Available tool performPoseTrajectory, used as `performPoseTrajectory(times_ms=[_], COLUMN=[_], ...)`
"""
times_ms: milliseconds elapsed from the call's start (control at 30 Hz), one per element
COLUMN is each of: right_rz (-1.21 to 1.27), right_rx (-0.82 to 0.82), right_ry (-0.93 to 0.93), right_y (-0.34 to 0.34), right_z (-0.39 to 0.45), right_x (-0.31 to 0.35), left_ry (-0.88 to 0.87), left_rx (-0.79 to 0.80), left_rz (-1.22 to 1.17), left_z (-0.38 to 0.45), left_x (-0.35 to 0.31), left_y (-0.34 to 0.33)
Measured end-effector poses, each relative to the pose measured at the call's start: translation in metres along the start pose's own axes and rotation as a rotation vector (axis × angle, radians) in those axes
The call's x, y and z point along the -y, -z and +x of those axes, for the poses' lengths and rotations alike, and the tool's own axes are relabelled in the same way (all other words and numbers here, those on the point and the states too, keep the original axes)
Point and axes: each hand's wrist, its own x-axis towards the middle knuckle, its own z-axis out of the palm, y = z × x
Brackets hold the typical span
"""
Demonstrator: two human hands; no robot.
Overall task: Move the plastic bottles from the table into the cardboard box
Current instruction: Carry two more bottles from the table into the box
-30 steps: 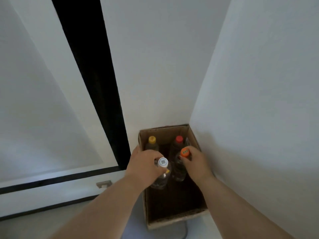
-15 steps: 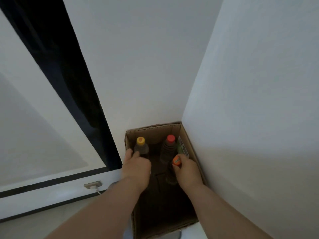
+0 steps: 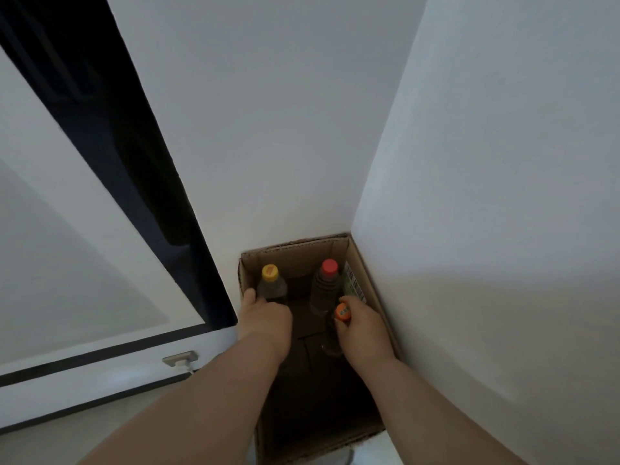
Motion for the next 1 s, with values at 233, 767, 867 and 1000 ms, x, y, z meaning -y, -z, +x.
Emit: performPoseTrajectory(times_ms=[233, 767, 867, 1000], right_rz=[-0.144, -0.164, -0.181, -0.178], right_rx=[0.065, 0.056, 0.097, 0.147], right_ry=[0.045, 0.032, 0.046, 0.069], right_y=[0.006, 0.006, 0.004, 0.006], right_z=[0.0, -0.004, -0.004, -0.005], right_x=[0.002, 0.001, 0.002, 0.002], left_ry=[-0.031, -0.036, -0.058, -0.096], left_rx=[-0.021, 0.011, 0.036, -0.005], left_rz=[-0.012, 0.023, 0.031, -0.021], left_z=[-0.008, -0.01, -0.013, -0.018], left_x=[0.002, -0.001, -0.002, 0.005], left_y=[0.002, 0.0, -0.001, 0.001])
